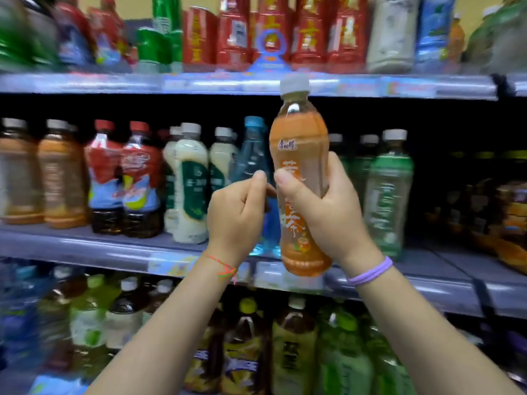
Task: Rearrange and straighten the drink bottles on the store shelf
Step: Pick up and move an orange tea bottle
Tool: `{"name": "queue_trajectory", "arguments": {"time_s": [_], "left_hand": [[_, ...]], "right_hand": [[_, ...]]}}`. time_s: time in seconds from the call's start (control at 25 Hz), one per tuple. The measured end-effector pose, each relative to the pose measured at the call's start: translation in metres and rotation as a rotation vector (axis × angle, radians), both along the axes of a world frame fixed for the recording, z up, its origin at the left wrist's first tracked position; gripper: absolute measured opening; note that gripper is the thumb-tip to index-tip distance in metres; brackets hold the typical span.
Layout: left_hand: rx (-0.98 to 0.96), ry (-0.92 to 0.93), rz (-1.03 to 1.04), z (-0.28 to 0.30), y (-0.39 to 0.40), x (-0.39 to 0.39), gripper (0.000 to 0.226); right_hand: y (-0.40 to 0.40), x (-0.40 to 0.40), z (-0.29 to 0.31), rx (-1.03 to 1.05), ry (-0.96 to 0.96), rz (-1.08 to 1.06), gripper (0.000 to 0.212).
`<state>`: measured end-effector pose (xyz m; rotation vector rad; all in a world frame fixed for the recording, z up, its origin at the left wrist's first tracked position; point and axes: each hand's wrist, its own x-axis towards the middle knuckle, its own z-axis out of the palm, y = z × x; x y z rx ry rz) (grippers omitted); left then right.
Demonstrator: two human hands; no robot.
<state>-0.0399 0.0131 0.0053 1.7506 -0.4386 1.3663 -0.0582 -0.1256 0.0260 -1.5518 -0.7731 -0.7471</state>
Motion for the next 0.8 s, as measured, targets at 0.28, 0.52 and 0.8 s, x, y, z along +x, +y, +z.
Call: {"name": "queue_trajectory", "arguments": {"time_s": [0.28,0.52,0.8], "left_hand": [[0.024,-0.17,0.189,-0.028,0.268,-0.002,0.037],[0.018,-0.013,0.467,-0.042,0.451,0.022,0.055],[0.013,0.262,0.257,-0.035,0.515,0.039,0.086]], "right_hand": [[0.246,0.014,-0.024,0.12,0.019,0.035,0.034],[0.438,0.034,-0.025,0.174,0.034,0.012,0.035],[0.523,0.065,-0.017,0.127,0.052,-0.349,0.045]]}}
